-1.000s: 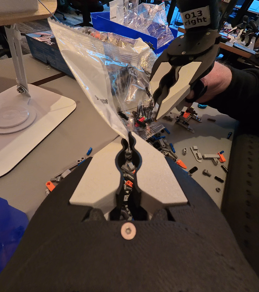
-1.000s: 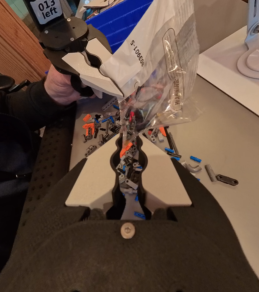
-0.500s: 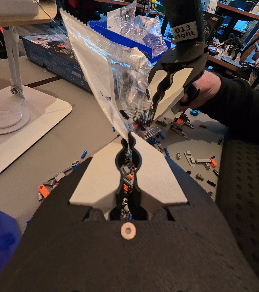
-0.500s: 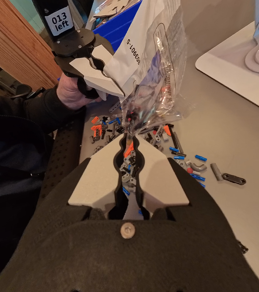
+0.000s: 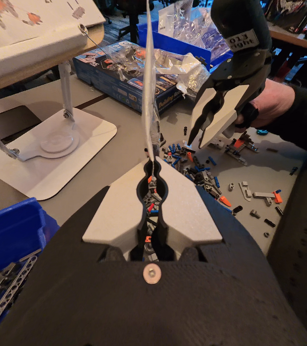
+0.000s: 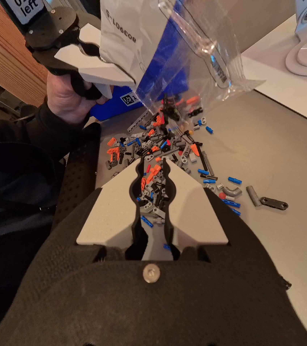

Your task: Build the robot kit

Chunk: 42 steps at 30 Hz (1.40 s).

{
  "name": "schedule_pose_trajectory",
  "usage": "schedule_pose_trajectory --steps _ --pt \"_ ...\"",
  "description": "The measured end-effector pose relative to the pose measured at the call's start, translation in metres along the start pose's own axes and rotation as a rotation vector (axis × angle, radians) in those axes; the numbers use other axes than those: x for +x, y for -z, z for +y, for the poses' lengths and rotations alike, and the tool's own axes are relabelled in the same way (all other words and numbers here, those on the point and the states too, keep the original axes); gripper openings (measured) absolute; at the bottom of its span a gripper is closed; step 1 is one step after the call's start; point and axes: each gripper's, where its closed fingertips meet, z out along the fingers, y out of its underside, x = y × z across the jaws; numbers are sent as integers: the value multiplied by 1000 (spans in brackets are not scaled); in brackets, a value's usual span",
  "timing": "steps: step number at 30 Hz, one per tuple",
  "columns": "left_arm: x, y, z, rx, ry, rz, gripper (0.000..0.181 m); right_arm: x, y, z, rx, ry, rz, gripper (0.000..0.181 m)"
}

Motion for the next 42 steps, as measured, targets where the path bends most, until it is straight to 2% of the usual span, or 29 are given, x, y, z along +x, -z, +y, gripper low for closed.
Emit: schedule_pose_trajectory --steps 15,26,33,42 --pt "-53 15 5 -19 55 -69 0 5 4 10 -16 -13 -1 16" --pt "-82 -3 35 -217 -97 -195 0 7 1 15 -35 -11 -1 16" --pt "-87 -20 53 -357 -294 -243 0 8 0 16 -41 -5 4 16" --pt "-75 -26 59 -370 -306 -163 1 8 -1 18 -47 -5 5 16"
